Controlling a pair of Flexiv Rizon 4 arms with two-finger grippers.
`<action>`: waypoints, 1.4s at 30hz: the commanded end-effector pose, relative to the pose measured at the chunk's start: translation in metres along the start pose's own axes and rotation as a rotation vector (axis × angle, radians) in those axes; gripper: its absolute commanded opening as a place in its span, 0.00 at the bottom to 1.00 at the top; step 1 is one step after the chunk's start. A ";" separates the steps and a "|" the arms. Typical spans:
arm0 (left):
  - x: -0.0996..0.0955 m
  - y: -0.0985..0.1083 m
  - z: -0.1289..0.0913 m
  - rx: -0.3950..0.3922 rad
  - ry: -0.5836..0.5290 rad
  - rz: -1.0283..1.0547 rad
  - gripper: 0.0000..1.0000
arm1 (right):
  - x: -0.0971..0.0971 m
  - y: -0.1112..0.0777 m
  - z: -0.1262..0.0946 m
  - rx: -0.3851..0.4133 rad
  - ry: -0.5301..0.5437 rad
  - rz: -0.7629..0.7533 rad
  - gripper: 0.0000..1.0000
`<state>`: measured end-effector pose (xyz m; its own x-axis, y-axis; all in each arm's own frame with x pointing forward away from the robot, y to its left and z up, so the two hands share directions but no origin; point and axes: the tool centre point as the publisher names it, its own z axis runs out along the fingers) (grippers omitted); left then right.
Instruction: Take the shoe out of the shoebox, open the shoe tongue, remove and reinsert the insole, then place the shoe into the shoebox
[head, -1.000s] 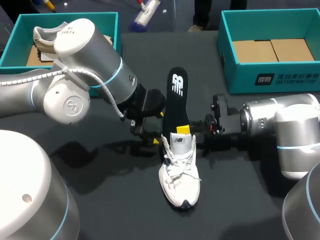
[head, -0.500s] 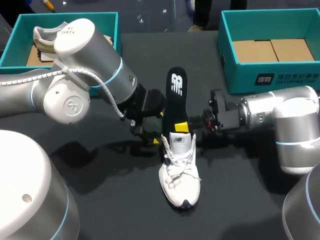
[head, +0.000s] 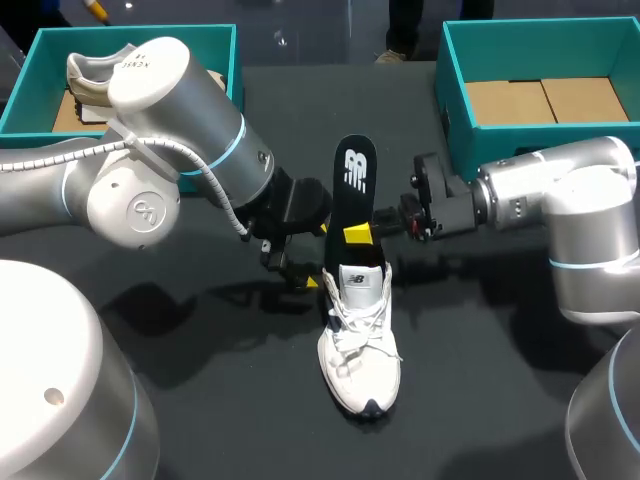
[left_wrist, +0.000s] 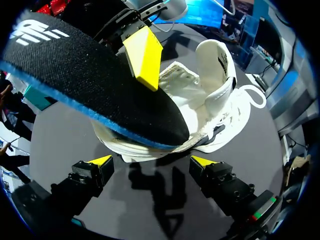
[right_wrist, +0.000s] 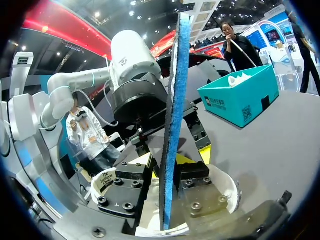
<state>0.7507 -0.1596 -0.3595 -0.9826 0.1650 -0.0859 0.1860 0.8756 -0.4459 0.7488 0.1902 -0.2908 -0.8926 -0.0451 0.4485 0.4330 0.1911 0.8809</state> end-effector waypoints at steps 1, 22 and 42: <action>0.000 -0.001 0.001 -0.003 0.000 0.000 1.00 | -0.002 0.007 0.000 0.015 0.000 -0.004 0.24; 0.000 -0.001 0.001 -0.003 0.000 0.000 1.00 | 0.004 -0.036 0.004 0.029 -0.072 0.137 0.00; 0.000 -0.001 0.001 -0.003 0.000 0.000 1.00 | 0.006 -0.027 0.007 0.061 -0.096 0.132 0.23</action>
<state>0.7507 -0.1596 -0.3595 -0.9826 0.1650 -0.0859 0.1860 0.8756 -0.4459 0.7276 0.1907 -0.3192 -0.8373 0.0750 0.5415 0.5426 0.2346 0.8065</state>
